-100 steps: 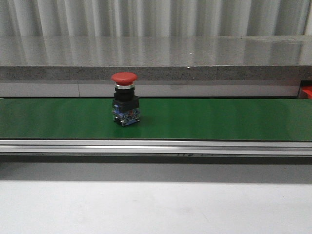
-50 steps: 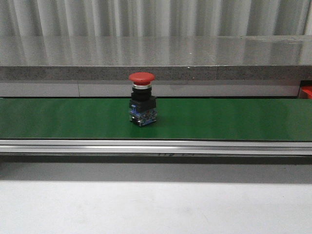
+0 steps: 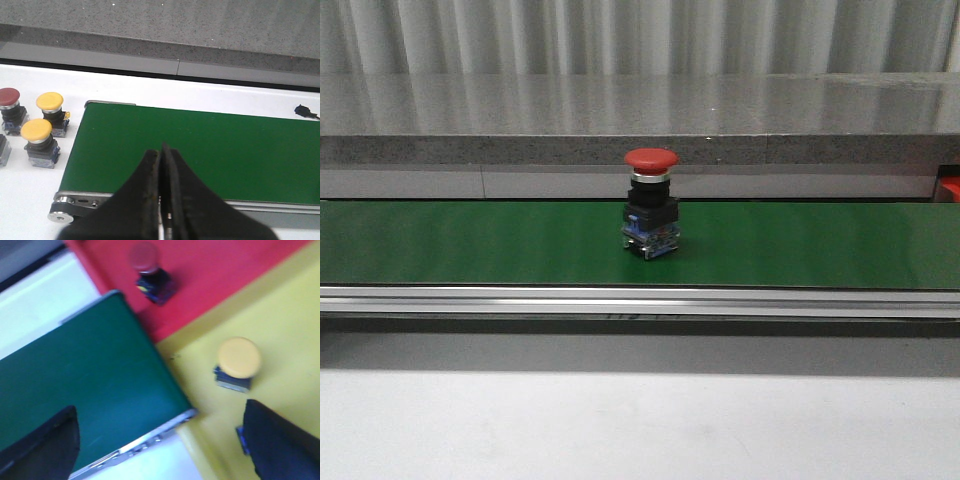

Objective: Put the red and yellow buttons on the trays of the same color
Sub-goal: 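Lower the yellow button into the yellow tray and open the right gripper, then grasp the red button on the belt with the right gripper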

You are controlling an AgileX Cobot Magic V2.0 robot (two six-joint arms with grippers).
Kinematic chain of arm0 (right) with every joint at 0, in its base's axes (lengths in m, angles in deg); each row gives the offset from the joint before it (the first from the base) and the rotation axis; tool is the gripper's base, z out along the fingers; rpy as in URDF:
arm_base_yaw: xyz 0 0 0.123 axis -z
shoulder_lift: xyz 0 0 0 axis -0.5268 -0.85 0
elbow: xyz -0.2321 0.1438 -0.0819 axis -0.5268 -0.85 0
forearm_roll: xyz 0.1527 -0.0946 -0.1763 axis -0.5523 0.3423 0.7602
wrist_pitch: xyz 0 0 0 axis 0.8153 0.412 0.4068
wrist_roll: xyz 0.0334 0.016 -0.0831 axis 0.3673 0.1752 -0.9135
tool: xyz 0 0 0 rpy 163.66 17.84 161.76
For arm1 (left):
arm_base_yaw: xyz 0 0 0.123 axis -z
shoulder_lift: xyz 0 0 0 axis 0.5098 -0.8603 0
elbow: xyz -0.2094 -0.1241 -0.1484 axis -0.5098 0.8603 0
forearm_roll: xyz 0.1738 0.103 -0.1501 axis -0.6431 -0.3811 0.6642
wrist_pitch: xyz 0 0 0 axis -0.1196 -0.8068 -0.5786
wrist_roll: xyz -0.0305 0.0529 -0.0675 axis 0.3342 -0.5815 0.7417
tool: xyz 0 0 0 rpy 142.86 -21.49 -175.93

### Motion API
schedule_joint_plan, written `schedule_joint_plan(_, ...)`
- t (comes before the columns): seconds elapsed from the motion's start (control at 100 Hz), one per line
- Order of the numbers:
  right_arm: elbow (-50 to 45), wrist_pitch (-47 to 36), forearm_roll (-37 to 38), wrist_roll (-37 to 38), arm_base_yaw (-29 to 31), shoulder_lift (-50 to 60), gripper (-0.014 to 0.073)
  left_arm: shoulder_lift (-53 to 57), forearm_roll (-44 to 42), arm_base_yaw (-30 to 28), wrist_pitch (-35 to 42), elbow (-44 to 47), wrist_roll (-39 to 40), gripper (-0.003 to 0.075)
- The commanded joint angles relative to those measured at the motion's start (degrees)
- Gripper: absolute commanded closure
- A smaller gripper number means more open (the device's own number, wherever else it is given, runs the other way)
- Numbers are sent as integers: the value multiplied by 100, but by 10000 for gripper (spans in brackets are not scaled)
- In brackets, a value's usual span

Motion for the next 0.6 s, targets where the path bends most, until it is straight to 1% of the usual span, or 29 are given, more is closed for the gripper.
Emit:
schedule_joint_plan(0.0, 263, -145, -76, -557, -715, 311, -60, -5, 102, 32, 423, -144, -15, 741)
schedule_joint_plan(0.18, 263, 5, -93, -968, -2216, 322, -60, -5, 102, 32, 423, -144, -15, 741)
schedule_joint_plan(0.23, 263, -67, -95, -974, -2657, 260, -60, -5, 102, 32, 423, -144, -15, 741)
schedule_joint_plan(0.3, 269, -266, -95, -974, -3123, 129, -60, -5, 102, 32, 423, -144, -15, 741)
schedule_joint_plan(0.39, 298, -526, -95, -981, -3560, -123, -60, -5, 102, 32, 423, -144, -15, 741)
schedule_joint_plan(0.51, 597, -479, -95, -1146, -4014, -718, -60, -5, 102, 32, 423, -144, -15, 741)
schedule_joint_plan(0.59, 885, -449, -95, -1244, -4202, -1127, -60, -5, 102, 32, 423, -144, -15, 741)
